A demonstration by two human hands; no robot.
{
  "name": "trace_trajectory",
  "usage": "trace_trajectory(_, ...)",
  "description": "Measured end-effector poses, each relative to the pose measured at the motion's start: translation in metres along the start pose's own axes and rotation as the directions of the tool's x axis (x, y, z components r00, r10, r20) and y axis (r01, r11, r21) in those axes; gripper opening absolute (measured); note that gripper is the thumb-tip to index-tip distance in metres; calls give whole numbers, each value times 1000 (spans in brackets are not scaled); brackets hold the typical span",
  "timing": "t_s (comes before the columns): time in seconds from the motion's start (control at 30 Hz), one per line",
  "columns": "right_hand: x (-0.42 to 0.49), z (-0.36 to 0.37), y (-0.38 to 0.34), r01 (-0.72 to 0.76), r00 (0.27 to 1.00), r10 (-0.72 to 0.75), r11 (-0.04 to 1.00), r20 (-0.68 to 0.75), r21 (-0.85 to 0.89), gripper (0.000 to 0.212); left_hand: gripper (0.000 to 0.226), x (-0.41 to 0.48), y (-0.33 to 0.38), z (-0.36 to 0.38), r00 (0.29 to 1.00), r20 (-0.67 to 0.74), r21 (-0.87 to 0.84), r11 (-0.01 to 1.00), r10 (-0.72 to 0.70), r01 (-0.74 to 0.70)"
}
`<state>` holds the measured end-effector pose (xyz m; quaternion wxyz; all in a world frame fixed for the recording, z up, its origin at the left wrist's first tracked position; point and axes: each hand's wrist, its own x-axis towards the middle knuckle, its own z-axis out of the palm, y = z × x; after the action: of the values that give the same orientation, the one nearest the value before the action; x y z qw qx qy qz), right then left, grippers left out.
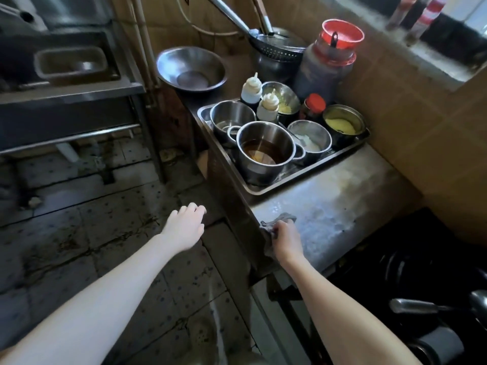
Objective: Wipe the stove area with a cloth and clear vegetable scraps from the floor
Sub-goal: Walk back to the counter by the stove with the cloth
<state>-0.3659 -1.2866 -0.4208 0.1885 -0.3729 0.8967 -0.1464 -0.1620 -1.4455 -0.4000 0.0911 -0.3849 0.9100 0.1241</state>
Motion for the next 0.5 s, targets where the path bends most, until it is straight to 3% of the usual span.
trace_trajectory(0.13, 8, 9, -54, 104, 994, -107, 988, 12, 114, 17, 36, -9, -39, -18, 997, -35, 9, 998, -69, 69)
trace_trajectory(0.27, 18, 18, -113, 201, 978, -204, 976, 32, 81, 20, 35, -27, -84, -33, 983, -65, -2, 985, -170, 171)
trace_trajectory(0.5, 45, 27, -217, 487, 873, -488, 873, 18, 39, 27, 33, -50, -154, -55, 929, -83, -48, 933, -361, 358)
